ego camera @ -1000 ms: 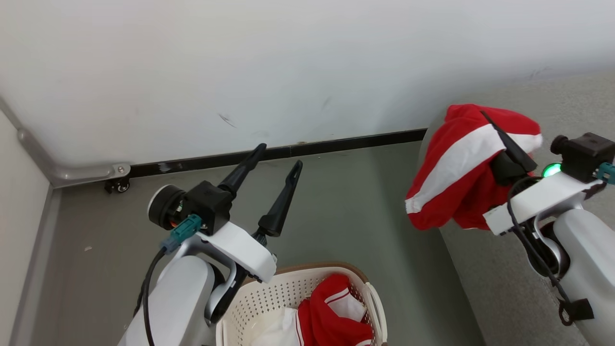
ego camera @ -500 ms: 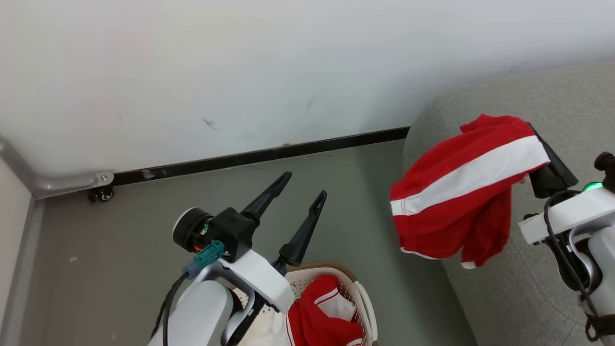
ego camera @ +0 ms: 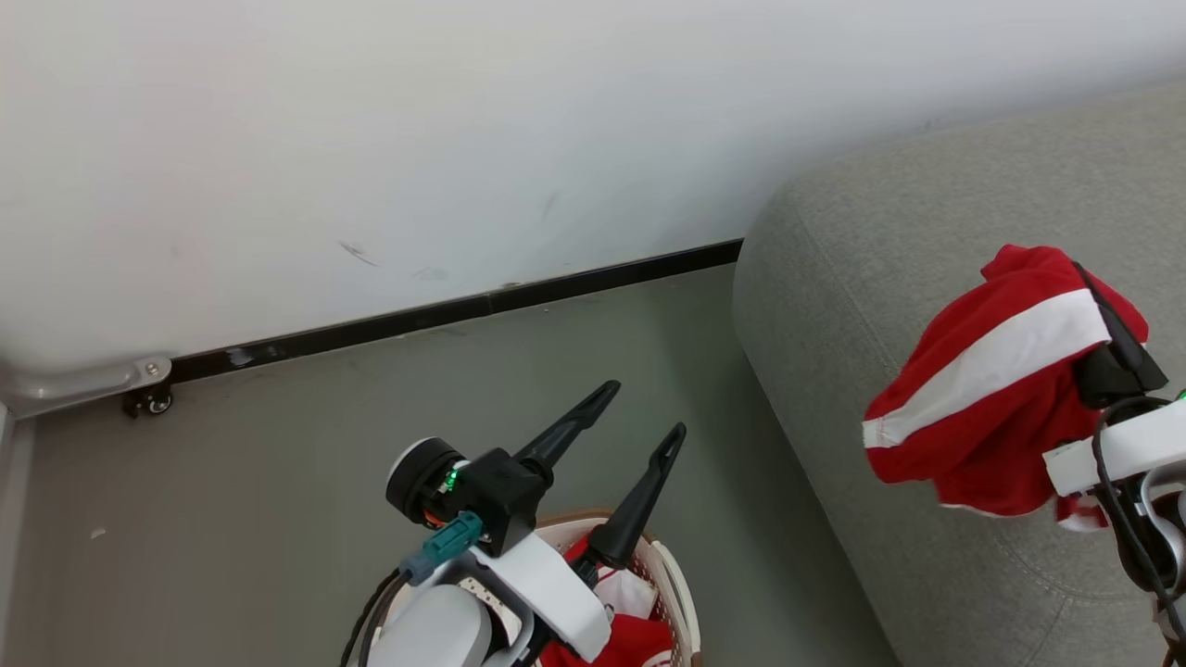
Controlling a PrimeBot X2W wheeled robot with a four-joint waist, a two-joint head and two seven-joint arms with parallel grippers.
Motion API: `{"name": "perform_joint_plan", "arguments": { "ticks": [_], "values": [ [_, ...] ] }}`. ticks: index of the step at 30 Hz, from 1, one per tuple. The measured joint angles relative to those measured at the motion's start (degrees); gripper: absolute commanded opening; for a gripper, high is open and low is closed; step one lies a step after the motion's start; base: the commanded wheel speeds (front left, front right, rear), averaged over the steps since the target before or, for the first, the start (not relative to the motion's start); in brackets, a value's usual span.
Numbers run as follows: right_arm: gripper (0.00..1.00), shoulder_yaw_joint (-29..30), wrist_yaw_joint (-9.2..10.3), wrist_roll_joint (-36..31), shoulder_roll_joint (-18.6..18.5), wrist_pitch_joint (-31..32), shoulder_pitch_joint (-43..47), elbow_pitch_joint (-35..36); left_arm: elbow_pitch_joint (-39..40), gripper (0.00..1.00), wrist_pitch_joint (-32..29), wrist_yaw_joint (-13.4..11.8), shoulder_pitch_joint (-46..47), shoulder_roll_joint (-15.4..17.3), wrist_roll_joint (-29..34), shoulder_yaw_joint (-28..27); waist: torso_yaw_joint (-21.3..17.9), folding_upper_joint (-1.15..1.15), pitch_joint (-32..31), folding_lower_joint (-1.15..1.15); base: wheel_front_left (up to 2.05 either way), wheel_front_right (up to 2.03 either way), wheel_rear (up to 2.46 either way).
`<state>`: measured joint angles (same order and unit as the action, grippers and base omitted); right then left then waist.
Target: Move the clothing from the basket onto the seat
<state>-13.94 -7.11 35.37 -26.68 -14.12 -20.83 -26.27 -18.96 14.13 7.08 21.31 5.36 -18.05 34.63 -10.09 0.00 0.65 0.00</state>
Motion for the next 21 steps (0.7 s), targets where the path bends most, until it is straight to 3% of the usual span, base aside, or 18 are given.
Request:
{"name": "perform_joint_plan", "arguments": {
  "ticks": [21],
  "values": [
    [0.00, 7.35, 0.00, -3.58, 0.75, 0.05, 5.22, 3.44, 2.49, 1.00, 0.02, 0.01, -0.18, -0.01, -0.05, 4.85, -6.69, 0.00, 1.23, 0.00, 0.00, 0.00, 0.00]
  ]
}}
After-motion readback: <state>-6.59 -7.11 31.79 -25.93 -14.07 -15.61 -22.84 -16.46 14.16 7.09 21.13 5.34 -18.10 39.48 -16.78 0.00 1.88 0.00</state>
